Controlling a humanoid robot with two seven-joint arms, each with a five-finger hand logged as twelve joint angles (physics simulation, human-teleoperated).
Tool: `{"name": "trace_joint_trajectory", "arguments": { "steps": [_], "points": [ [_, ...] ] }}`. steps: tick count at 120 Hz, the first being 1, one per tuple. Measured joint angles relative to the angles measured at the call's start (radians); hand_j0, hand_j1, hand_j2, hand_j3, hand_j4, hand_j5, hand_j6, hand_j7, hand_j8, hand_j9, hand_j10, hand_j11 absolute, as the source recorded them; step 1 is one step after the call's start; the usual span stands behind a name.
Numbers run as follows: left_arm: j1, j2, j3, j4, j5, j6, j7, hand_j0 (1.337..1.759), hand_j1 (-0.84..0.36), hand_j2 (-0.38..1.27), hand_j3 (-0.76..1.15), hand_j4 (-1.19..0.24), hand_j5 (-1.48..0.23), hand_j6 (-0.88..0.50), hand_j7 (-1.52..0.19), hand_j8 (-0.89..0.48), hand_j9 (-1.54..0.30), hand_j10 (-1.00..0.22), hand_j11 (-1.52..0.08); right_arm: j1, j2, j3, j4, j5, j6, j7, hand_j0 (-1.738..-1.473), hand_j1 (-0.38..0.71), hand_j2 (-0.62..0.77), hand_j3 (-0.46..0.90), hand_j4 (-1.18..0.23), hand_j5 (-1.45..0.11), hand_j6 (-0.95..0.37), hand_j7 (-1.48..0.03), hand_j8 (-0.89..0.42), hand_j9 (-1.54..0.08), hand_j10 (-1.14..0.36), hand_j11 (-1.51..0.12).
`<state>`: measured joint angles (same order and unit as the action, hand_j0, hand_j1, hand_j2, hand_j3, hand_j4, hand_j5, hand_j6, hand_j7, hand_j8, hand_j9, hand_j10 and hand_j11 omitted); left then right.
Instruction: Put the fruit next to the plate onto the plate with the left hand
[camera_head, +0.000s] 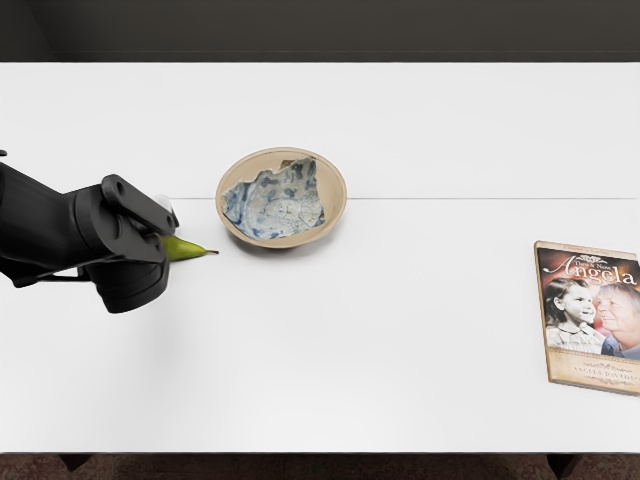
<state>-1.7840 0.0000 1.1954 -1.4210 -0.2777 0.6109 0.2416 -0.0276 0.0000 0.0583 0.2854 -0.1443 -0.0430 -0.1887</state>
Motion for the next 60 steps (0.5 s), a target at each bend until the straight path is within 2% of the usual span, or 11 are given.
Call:
{"name": "trace_joint_trajectory", "arguments": {
  "steps": [60],
  "points": [
    [0.008,0.0,0.005,0.009,-0.003,0.0,-0.001,1.658,-0.18,0.09,0.0,-0.44,-0.57,-0.44,-0.57,-0.44,-0.57,-0.44,-0.57,0.0,0.0,0.0,0.0,0.0,0.0,0.0,-1.658,-0.35,0.0,0.0,0.0,0.0,0.0,0.0,0.0,0.0,0.0,0.0]
  ]
}}
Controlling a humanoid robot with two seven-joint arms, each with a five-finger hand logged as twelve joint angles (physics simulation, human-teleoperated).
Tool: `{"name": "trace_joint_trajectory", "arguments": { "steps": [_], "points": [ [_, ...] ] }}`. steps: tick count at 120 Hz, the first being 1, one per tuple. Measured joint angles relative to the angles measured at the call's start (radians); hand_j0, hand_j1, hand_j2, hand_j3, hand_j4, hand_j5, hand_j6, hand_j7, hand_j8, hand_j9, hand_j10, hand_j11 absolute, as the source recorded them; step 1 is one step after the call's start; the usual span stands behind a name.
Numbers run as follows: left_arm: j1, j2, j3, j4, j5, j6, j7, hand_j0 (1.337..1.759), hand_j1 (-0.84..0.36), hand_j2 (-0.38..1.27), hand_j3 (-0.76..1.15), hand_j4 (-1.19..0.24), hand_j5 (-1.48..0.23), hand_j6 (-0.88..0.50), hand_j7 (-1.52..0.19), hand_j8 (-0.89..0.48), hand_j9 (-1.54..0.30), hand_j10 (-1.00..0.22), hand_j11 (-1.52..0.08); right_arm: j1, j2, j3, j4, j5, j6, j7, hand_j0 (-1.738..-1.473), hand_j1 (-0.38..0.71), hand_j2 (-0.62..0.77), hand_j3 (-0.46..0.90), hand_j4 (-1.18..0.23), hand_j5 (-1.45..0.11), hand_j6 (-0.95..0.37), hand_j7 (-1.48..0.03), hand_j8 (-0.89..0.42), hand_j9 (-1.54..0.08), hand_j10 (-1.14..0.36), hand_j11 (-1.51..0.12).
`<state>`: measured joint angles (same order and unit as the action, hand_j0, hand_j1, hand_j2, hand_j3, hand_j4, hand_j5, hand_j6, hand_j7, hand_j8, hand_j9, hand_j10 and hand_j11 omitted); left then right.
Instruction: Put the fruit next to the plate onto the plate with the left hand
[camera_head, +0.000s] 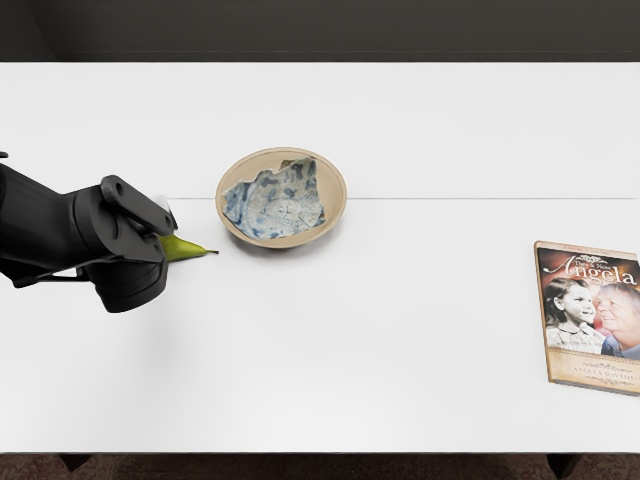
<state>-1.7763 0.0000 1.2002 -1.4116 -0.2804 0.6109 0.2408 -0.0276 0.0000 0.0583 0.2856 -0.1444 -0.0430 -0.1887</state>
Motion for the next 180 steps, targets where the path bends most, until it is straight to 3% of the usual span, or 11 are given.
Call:
{"name": "trace_joint_trajectory", "arguments": {
  "steps": [84,90,96,105,151,162,169,180],
  "points": [
    [0.0,0.0,-0.005,-0.001,0.001,0.0,0.0,1.658,-0.24,0.09,0.0,-0.49,-0.63,-0.49,-0.63,-0.49,-0.63,-0.49,-0.63,0.0,0.0,0.0,0.0,0.0,0.0,0.0,-1.658,-0.35,0.0,0.0,0.0,0.0,0.0,0.0,0.0,0.0,0.0,0.0],
    [0.001,0.0,-0.006,-0.002,-0.002,0.0,0.0,1.658,-0.28,0.13,0.0,-0.53,-0.69,-0.51,-0.69,-0.52,-0.69,-0.53,-0.69,0.0,0.0,0.0,0.0,0.0,0.0,0.0,-1.658,-0.35,0.0,0.0,0.0,0.0,0.0,0.0,0.0,0.0,0.0,0.0],
    [0.001,0.0,-0.01,-0.004,-0.008,0.0,0.002,1.655,-0.32,0.15,0.0,-0.6,-0.77,-0.46,-0.78,-0.46,-0.78,-0.59,-0.78,0.0,0.0,0.0,0.0,0.0,0.0,0.0,-1.658,-0.35,0.0,0.0,0.0,0.0,0.0,0.0,0.0,0.0,0.0,0.0],
    [0.0,0.0,-0.014,-0.005,-0.016,0.0,0.004,1.651,-0.34,0.18,0.0,-0.55,-0.88,-0.41,-0.88,-0.42,-0.89,-0.66,-0.89,0.0,0.0,0.0,0.0,0.0,0.0,0.0,-1.658,-0.35,0.0,0.0,0.0,0.0,0.0,0.0,0.0,0.0,0.0,0.0],
    [-0.028,0.0,-0.046,-0.011,-0.095,-0.013,-0.006,1.643,-0.4,0.25,0.0,-0.34,-1.14,-0.26,-1.13,-0.26,-1.12,-0.58,-1.13,0.0,0.0,0.0,0.0,0.0,0.0,0.0,-1.658,-0.35,0.0,0.0,0.0,0.0,0.0,0.0,0.0,0.0,0.0,0.0],
    [-0.04,0.0,-0.051,-0.036,-0.104,-0.018,-0.008,1.644,-0.4,0.27,0.0,-0.32,-1.16,-0.24,-1.15,-0.27,-1.14,-0.58,-1.15,0.0,0.0,0.0,0.0,0.0,0.0,0.0,-1.658,-0.35,0.0,0.0,0.0,0.0,0.0,0.0,0.0,0.0,0.0,0.0],
    [-0.095,0.0,-0.055,-0.08,-0.107,-0.02,-0.011,1.645,-0.42,0.28,0.0,-0.31,-1.17,-0.23,-1.16,-0.25,-1.14,-0.58,-1.16,0.0,0.0,0.0,0.0,0.0,0.0,0.0,-1.658,-0.35,0.0,0.0,0.0,0.0,0.0,0.0,0.0,0.0,0.0,0.0],
    [-0.182,0.0,-0.064,-0.177,-0.106,-0.046,-0.052,1.644,-0.41,0.28,0.0,-0.32,-1.18,-0.24,-1.18,-0.24,-1.16,-0.6,-1.17,0.0,0.0,0.0,0.0,0.0,0.0,0.0,-1.658,-0.35,0.0,0.0,0.0,0.0,0.0,0.0,0.0,0.0,0.0,0.0]
  ]
}}
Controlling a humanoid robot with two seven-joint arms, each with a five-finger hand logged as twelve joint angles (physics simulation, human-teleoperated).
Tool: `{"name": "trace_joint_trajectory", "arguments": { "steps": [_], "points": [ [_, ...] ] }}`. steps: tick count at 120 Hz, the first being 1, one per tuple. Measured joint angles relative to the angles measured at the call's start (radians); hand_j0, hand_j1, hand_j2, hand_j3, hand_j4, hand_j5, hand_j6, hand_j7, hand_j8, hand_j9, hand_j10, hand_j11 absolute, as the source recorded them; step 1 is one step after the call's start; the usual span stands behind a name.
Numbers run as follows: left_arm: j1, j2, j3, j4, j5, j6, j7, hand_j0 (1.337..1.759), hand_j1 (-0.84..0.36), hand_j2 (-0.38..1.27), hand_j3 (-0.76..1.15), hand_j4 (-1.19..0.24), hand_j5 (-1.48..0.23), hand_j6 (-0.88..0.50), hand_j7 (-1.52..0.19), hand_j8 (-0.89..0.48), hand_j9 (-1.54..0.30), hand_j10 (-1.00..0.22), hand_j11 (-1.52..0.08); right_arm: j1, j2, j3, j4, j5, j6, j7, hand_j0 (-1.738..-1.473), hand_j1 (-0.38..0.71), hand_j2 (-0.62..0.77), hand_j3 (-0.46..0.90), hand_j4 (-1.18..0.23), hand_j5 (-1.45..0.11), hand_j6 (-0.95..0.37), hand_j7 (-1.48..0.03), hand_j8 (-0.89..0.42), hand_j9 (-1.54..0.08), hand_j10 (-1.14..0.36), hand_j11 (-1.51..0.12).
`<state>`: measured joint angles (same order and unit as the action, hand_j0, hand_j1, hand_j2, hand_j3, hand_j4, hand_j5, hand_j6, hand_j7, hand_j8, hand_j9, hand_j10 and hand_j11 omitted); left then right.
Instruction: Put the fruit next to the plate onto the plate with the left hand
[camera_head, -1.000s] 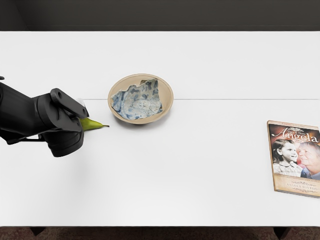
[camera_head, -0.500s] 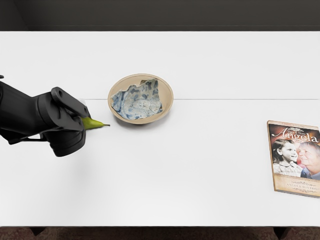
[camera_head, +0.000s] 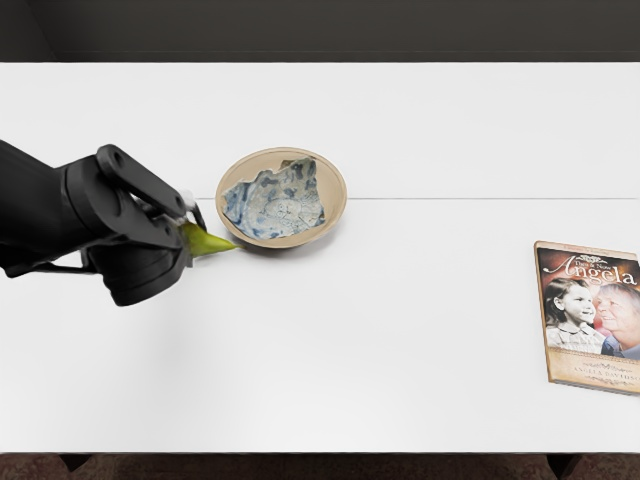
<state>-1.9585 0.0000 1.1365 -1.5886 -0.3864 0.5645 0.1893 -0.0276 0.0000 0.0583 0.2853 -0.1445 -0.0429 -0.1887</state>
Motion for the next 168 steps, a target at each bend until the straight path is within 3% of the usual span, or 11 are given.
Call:
{"name": "trace_joint_trajectory", "arguments": {
  "steps": [19,36,50,66,77,92,122,129,142,158,168],
  "points": [
    [-0.03,0.0,-0.009,-0.075,-0.008,-0.058,-0.031,1.647,-0.42,0.37,0.0,-0.33,-1.22,-0.22,-1.18,-0.23,-1.16,-0.74,-1.17,0.0,0.0,0.0,0.0,0.0,0.0,0.0,-1.658,-0.35,0.0,0.0,0.0,0.0,0.0,0.0,0.0,0.0,0.0,0.0],
    [-0.136,0.0,-0.022,-0.094,-0.031,-0.115,-0.107,1.648,-0.44,0.44,0.0,-0.36,-1.23,-0.21,-1.19,-0.24,-1.16,-0.78,-1.18,0.0,0.0,0.0,0.0,0.0,0.0,0.0,-1.658,-0.35,0.0,0.0,0.0,0.0,0.0,0.0,0.0,0.0,0.0,0.0],
    [-0.158,0.0,-0.038,-0.088,-0.074,-0.133,-0.146,1.648,-0.43,0.46,0.0,-0.38,-1.24,-0.22,-1.19,-0.24,-1.17,-0.79,-1.18,0.0,0.0,0.0,0.0,0.0,0.0,0.0,-1.658,-0.35,0.0,0.0,0.0,0.0,0.0,0.0,0.0,0.0,0.0,0.0],
    [-0.167,0.0,-0.055,-0.046,-0.116,-0.14,-0.16,1.648,-0.42,0.45,0.0,-0.37,-1.24,-0.22,-1.19,-0.24,-1.16,-0.8,-1.18,0.0,0.0,0.0,0.0,0.0,0.0,0.0,-1.658,-0.35,0.0,0.0,0.0,0.0,0.0,0.0,0.0,0.0,0.0,0.0],
    [-0.161,0.0,-0.063,0.01,-0.139,-0.14,-0.162,1.649,-0.36,0.32,0.0,-0.4,-1.23,-0.25,-1.18,-0.28,-1.17,-0.81,-1.18,0.0,0.0,0.0,0.0,0.0,0.0,0.0,-1.658,-0.35,0.0,0.0,0.0,0.0,0.0,0.0,0.0,0.0,0.0,0.0],
    [-0.143,0.0,-0.066,0.074,-0.154,-0.138,-0.163,1.65,-0.36,0.38,0.0,-0.46,-1.25,-0.23,-1.17,-0.28,-1.17,-0.82,-1.18,0.0,0.0,0.0,0.0,0.0,0.0,0.0,-1.658,-0.35,0.0,0.0,0.0,0.0,0.0,0.0,0.0,0.0,0.0,0.0],
    [-0.094,0.0,-0.063,0.173,-0.172,-0.135,-0.16,1.651,-0.31,0.27,0.0,-0.51,-1.25,-0.29,-1.12,-0.33,-1.15,-0.86,-1.15,0.0,0.0,0.0,0.0,0.0,0.0,0.0,-1.658,-0.35,0.0,0.0,0.0,0.0,0.0,0.0,0.0,0.0,0.0,0.0],
    [-0.077,0.0,-0.064,0.194,-0.169,-0.131,-0.16,1.653,-0.25,0.24,0.0,-0.5,-1.06,-0.3,-0.96,-0.31,-0.98,-0.82,-0.98,0.0,0.0,0.0,0.0,0.0,0.0,0.0,-1.658,-0.35,0.0,0.0,0.0,0.0,0.0,0.0,0.0,0.0,0.0,0.0],
    [-0.076,0.0,-0.067,0.222,-0.161,-0.127,-0.16,1.655,-0.02,0.15,0.0,-0.31,-0.65,-0.19,-0.59,-0.2,-0.6,-0.51,-0.6,0.0,0.0,0.0,0.0,0.0,0.0,0.0,-1.658,-0.35,0.0,0.0,0.0,0.0,0.0,0.0,0.0,0.0,0.0,0.0],
    [-0.128,0.0,-0.068,0.21,-0.15,-0.131,-0.159,1.656,0.14,0.08,0.0,-0.18,-0.36,-0.12,-0.33,-0.12,-0.33,-0.28,-0.33,0.0,0.0,0.0,0.0,0.0,0.0,0.0,-1.658,-0.35,0.0,0.0,0.0,0.0,0.0,0.0,0.0,0.0,0.0,0.0],
    [-0.193,0.228,-0.068,0.139,-0.144,-0.312,-0.148,1.657,0.2,0.05,0.0,-0.13,-0.25,-0.09,-0.23,-0.09,-0.23,-0.2,-0.23,0.0,0.0,0.0,0.0,0.0,0.0,0.0,-1.658,-0.35,0.0,0.0,0.0,0.0,0.0,0.0,0.0,0.0,0.0,0.0]
  ]
}}
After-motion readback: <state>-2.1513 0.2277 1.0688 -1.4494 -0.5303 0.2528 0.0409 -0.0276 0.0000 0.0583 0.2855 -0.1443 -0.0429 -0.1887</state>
